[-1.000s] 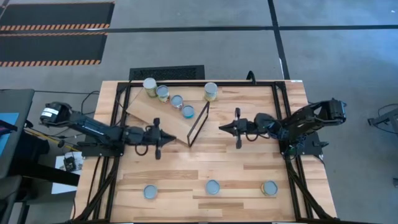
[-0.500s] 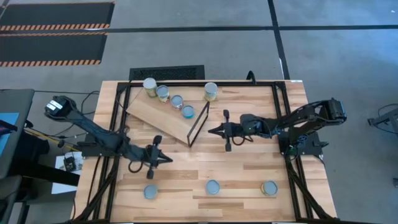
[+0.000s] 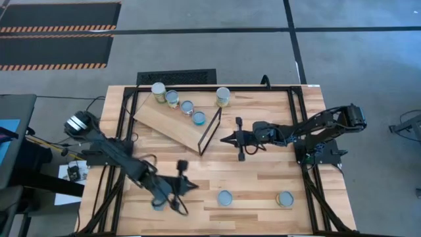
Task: Pick and place cans onto a shelf
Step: Put the canned pineapples on the shelf
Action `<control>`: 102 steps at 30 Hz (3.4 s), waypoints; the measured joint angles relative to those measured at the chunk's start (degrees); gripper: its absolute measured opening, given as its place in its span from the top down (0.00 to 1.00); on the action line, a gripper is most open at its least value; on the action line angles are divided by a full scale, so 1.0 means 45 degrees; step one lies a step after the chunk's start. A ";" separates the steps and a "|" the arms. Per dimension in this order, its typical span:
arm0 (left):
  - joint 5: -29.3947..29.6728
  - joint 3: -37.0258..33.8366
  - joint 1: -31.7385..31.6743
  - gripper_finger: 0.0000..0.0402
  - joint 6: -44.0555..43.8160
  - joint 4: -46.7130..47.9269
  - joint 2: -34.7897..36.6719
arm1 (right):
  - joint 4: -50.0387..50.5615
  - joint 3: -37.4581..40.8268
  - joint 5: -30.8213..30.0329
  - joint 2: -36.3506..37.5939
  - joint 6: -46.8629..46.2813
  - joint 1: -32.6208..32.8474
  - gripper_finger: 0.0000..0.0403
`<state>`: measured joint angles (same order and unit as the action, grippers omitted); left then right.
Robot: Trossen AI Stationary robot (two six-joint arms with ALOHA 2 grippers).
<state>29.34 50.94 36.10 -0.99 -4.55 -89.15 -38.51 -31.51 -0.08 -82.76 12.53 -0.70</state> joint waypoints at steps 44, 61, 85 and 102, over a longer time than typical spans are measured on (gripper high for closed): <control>-0.2746 0.6135 -0.1165 0.99 0.2871 0.3883 -0.5115 | 0.0615 0.0003 0.0015 0.0003 0.0207 0.0679 0.97; -0.0554 0.4962 -0.0248 1.00 -0.7250 1.2553 0.0113 | 0.1231 0.0005 0.0026 0.0005 -0.0010 0.0896 0.97; -0.1942 -0.0918 -1.1894 1.00 -0.4160 1.0318 0.6040 | 0.1227 0.0005 0.0068 0.0005 -0.0010 0.0959 0.97; -0.3566 -0.1075 -1.3832 1.00 -0.3161 0.9278 0.5801 | 0.1231 0.0005 0.0049 0.0005 -0.0015 0.0960 0.97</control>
<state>13.29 46.10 -26.14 -15.21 37.20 -63.05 -32.97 -31.48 0.14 -82.74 12.47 3.62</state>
